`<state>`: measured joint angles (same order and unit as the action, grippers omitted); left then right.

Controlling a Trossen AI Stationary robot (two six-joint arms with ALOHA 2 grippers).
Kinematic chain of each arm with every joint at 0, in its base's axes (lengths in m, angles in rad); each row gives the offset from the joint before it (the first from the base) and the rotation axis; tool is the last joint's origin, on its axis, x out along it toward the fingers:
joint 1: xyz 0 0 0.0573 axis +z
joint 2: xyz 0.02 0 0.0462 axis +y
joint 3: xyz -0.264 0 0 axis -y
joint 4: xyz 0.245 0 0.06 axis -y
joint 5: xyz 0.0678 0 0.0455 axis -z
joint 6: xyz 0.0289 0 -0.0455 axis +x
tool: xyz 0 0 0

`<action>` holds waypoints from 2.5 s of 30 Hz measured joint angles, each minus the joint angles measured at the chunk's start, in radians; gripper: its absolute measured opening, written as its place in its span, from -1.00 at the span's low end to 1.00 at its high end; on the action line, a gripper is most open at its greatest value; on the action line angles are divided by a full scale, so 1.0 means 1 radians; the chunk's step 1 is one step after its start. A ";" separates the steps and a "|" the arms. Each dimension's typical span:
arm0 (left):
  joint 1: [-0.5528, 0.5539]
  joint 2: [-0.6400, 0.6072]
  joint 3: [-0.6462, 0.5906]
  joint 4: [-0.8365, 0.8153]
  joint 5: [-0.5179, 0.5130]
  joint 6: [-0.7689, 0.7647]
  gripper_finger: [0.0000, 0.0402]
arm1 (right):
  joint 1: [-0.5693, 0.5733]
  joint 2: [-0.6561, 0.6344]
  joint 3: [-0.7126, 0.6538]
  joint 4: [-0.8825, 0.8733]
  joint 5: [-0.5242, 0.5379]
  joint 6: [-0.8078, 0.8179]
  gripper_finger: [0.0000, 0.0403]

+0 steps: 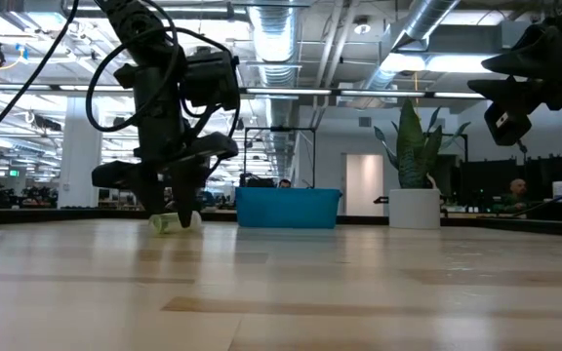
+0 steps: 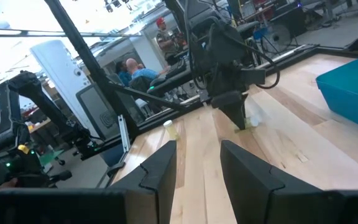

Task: Pick and place pill bottles into a basket
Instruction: Put the yellow pill bottle into the blue bin

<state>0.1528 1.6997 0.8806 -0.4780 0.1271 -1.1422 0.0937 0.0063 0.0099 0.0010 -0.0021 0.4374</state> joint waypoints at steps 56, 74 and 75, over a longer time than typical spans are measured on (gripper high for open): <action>0.340 0.336 0.724 -0.294 -0.056 1.283 -0.58 | 0.000 0.000 0.000 0.000 0.000 0.000 -0.41; 0.364 0.205 0.775 -0.376 -0.007 1.210 -0.18 | 0.000 0.000 0.000 0.000 0.000 0.000 -0.41; 0.359 0.169 0.775 -0.385 -0.005 1.208 -0.18 | 0.000 0.000 0.000 0.000 0.000 0.000 -0.41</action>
<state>0.5118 1.8686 1.6554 -0.8626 0.1221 0.0662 0.0937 0.0059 0.0101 0.0008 -0.0025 0.4372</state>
